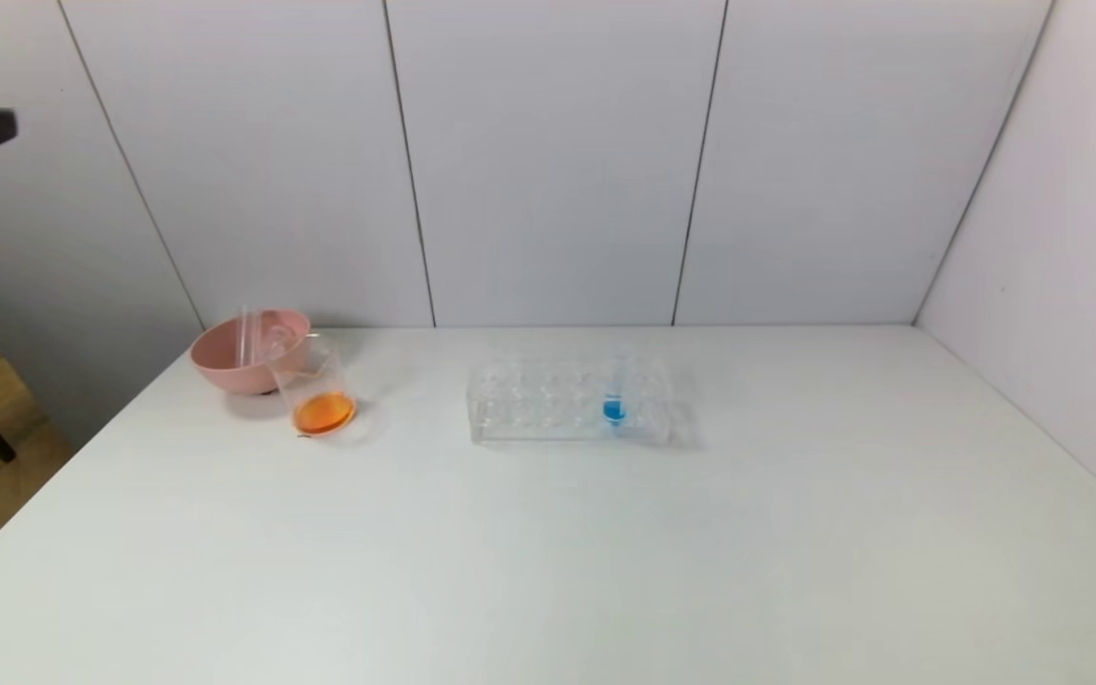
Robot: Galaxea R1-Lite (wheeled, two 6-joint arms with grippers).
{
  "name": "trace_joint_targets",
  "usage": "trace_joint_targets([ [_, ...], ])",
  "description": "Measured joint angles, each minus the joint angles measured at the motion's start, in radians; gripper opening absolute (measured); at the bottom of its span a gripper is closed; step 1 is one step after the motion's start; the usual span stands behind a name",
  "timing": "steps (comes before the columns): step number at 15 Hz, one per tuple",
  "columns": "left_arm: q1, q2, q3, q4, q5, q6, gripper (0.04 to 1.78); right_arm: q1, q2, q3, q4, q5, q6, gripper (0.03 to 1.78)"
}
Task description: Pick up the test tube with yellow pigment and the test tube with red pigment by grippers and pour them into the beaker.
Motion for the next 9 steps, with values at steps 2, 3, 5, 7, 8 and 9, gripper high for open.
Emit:
trace_joint_targets([
  [2, 0.012, -0.178, 0.060, 0.117, -0.068, 0.038, 1.76, 0.000, 0.000, 0.000, 0.000, 0.000, 0.000, 0.11],
  [3, 0.016, -0.263, 0.092, 0.151, -0.083, 0.051, 1.76, 0.000, 0.000, 0.000, 0.000, 0.000, 0.000, 0.11],
  [5, 0.027, -0.435, 0.167, 0.181, -0.099, 0.073, 1.76, 0.000, 0.000, 0.000, 0.000, 0.000, 0.000, 0.11],
  [7, 0.056, -0.586, 0.254, 0.195, -0.116, 0.129, 1.76, 0.000, 0.000, 0.000, 0.000, 0.000, 0.000, 0.11],
  [8, 0.065, -0.639, 0.290, 0.195, -0.130, 0.186, 1.76, 0.000, 0.000, 0.000, 0.000, 0.000, 0.000, 0.11],
  [9, 0.066, -0.685, 0.328, 0.192, -0.140, 0.247, 1.76, 0.000, 0.000, 0.000, 0.000, 0.000, 0.000, 0.11],
])
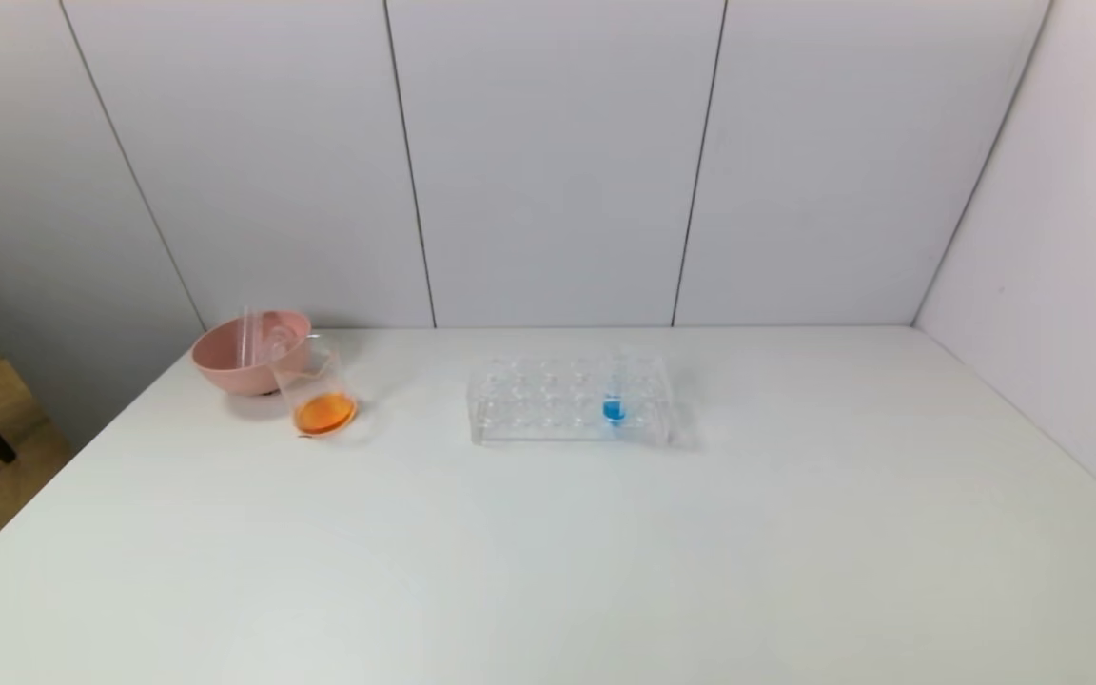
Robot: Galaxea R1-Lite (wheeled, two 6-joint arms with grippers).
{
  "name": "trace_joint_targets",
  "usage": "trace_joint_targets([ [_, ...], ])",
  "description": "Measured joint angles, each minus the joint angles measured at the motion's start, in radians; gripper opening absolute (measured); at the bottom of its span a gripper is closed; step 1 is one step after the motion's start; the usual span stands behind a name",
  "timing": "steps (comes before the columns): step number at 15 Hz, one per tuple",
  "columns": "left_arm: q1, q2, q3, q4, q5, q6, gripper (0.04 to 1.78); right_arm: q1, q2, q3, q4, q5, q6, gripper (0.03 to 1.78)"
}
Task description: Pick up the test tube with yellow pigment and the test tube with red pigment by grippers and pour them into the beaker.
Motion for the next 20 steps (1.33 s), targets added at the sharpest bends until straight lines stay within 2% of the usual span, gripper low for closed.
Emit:
trace_joint_targets([
  [3, -0.029, -0.131, 0.126, -0.036, -0.003, 0.043, 1.76, 0.000, 0.000, 0.000, 0.000, 0.000, 0.000, 0.11],
  [6, -0.039, -0.241, 0.322, -0.110, -0.003, -0.025, 1.76, 0.000, 0.000, 0.000, 0.000, 0.000, 0.000, 0.11],
  [11, -0.041, -0.300, 0.700, -0.335, 0.003, -0.248, 1.76, 0.000, 0.000, 0.000, 0.000, 0.000, 0.000, 0.11],
  [13, -0.041, -0.305, 0.827, -0.427, 0.054, -0.380, 1.76, 0.000, 0.000, 0.000, 0.000, 0.000, 0.000, 0.11],
  [15, -0.041, -0.306, 0.868, -0.390, 0.141, -0.506, 1.76, 0.000, 0.000, 0.000, 0.000, 0.000, 0.000, 0.11],
  [16, -0.041, -0.306, 0.874, -0.376, 0.153, -0.567, 1.76, 0.000, 0.000, 0.000, 0.000, 0.000, 0.000, 0.11],
  [20, -0.040, -0.305, 0.882, -0.383, 0.153, -0.576, 1.76, 0.000, 0.000, 0.000, 0.000, 0.000, 0.000, 0.11],
])
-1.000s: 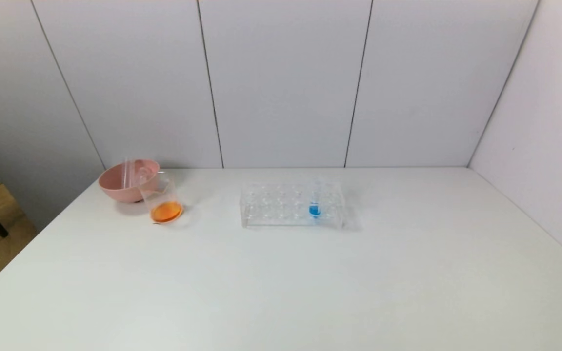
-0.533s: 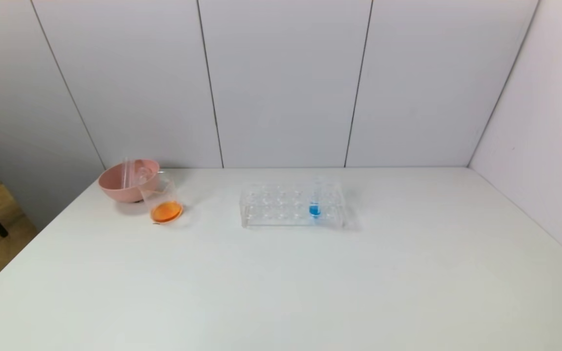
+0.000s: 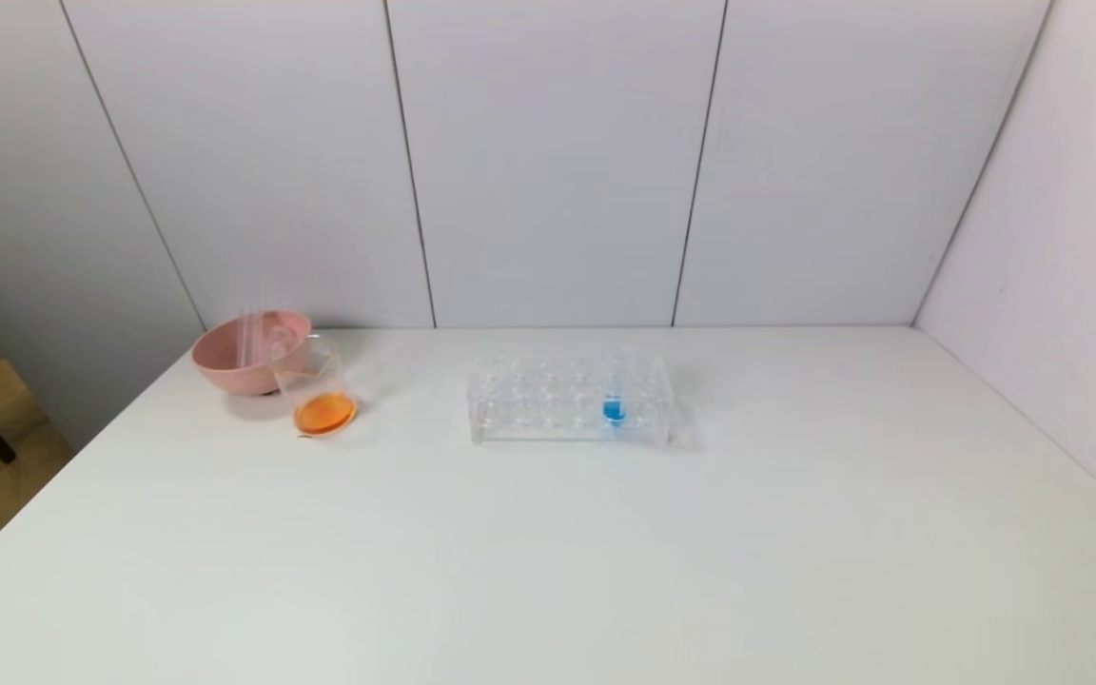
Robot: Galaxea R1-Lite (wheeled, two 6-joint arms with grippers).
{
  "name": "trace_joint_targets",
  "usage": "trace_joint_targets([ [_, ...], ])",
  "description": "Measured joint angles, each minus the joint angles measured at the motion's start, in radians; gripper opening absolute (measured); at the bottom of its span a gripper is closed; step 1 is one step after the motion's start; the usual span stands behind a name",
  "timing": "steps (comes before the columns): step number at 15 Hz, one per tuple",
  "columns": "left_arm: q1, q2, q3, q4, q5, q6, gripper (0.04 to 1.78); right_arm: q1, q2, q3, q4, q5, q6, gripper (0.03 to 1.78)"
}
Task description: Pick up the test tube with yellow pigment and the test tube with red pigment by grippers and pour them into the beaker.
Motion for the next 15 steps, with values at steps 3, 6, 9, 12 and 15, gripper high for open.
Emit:
trace_joint_targets([
  [3, -0.001, 0.000, 0.001, -0.001, 0.000, 0.001, 1.76, 0.000, 0.000, 0.000, 0.000, 0.000, 0.000, 0.11],
  [6, 0.000, 0.001, 0.001, -0.001, 0.000, 0.001, 1.76, 0.000, 0.000, 0.000, 0.000, 0.000, 0.000, 0.11],
  [9, 0.000, 0.001, 0.001, -0.001, 0.000, 0.001, 1.76, 0.000, 0.000, 0.000, 0.000, 0.000, -0.003, 0.11],
  [12, 0.000, 0.001, 0.001, -0.001, 0.000, 0.001, 1.76, 0.000, 0.000, 0.000, 0.000, 0.000, 0.000, 0.11],
  [15, 0.000, 0.001, 0.001, -0.001, 0.000, 0.001, 1.76, 0.000, 0.000, 0.000, 0.001, 0.000, 0.000, 0.11],
])
